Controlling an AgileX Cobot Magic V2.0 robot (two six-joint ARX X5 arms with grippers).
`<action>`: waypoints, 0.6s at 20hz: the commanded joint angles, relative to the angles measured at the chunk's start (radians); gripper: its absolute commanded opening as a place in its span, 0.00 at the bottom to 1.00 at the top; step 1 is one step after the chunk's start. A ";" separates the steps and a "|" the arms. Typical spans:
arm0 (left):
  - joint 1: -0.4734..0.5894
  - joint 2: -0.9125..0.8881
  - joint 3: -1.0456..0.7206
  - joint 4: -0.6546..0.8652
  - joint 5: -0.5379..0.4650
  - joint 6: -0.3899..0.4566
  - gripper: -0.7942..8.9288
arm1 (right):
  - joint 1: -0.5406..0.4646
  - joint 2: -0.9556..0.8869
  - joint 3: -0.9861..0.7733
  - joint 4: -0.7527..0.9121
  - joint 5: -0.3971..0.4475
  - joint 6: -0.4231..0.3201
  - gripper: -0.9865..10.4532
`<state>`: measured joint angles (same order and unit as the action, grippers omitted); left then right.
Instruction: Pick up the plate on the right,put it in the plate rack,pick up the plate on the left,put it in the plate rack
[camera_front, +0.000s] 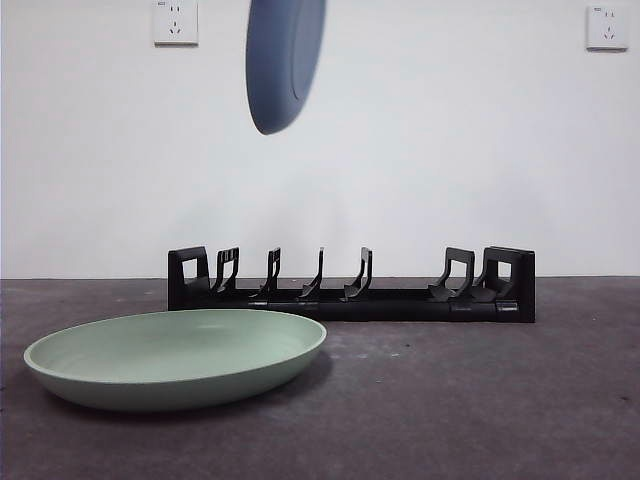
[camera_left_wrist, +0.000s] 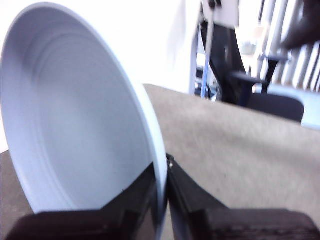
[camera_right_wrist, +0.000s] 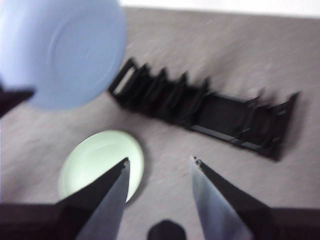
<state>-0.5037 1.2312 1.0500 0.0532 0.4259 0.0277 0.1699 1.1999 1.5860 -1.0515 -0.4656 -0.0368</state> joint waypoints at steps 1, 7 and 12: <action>0.055 0.019 0.000 0.052 0.067 -0.118 0.07 | 0.001 0.002 -0.002 -0.027 -0.054 -0.013 0.27; 0.132 0.140 0.000 0.129 0.108 -0.184 0.07 | 0.001 0.006 -0.002 -0.150 -0.085 -0.052 0.27; 0.180 0.246 0.000 0.209 0.106 -0.184 0.07 | 0.001 0.007 -0.002 -0.212 -0.085 -0.070 0.28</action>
<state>-0.3252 1.4715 1.0504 0.2417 0.5301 -0.1581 0.1699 1.2030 1.5860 -1.2644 -0.5476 -0.0940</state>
